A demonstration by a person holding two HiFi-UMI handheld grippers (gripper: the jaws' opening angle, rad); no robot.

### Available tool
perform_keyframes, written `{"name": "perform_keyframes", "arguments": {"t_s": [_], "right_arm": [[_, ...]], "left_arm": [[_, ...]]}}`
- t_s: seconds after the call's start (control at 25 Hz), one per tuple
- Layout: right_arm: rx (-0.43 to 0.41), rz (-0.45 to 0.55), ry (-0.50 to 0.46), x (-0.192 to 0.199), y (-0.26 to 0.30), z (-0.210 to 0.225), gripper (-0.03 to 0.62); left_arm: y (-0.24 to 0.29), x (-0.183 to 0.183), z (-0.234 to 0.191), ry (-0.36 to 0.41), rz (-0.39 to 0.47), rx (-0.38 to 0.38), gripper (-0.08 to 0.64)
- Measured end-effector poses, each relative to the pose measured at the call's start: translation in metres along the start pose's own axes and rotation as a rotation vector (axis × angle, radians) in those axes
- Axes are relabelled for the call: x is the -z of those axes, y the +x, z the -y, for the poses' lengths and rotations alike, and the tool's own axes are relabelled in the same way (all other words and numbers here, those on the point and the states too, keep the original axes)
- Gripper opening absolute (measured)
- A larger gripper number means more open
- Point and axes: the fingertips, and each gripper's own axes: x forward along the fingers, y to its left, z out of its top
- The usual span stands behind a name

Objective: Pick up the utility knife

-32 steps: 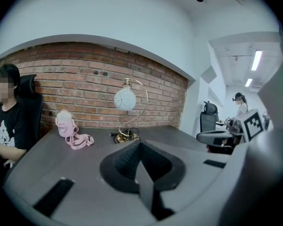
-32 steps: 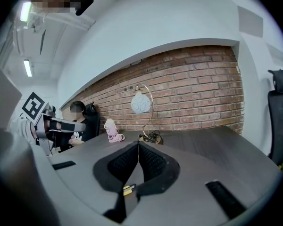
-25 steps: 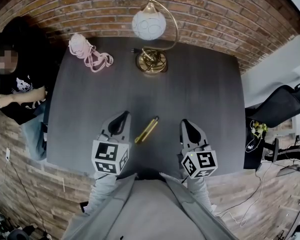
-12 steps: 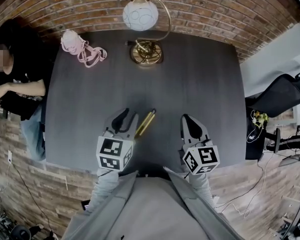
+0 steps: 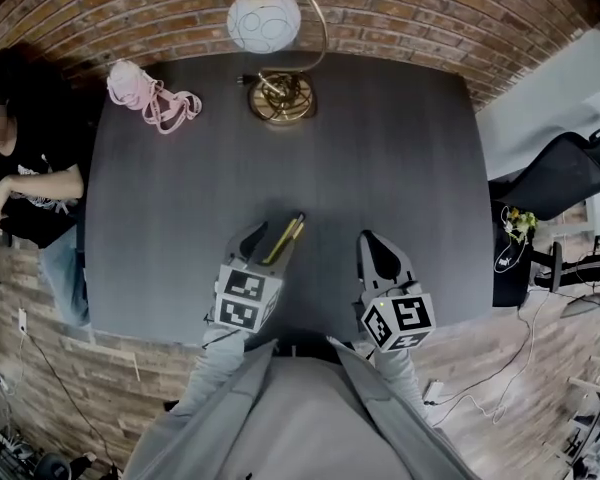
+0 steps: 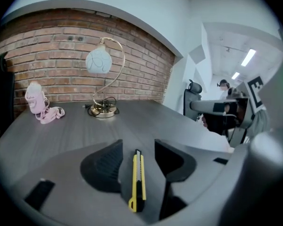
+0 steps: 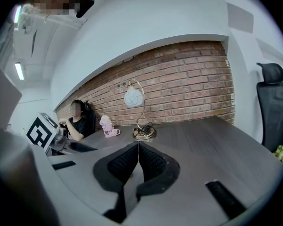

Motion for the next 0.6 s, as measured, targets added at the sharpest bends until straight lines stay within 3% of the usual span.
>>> {"name": "perform_keyframes", "arguments": {"t_s": [0.6], "right_arm": [[0.036,-0.041,0.038,0.022,-0.004,0.010,0.018]], "left_arm": [[0.048,0.082,0.003,0.043,-0.235,0.050,0.209]]}}
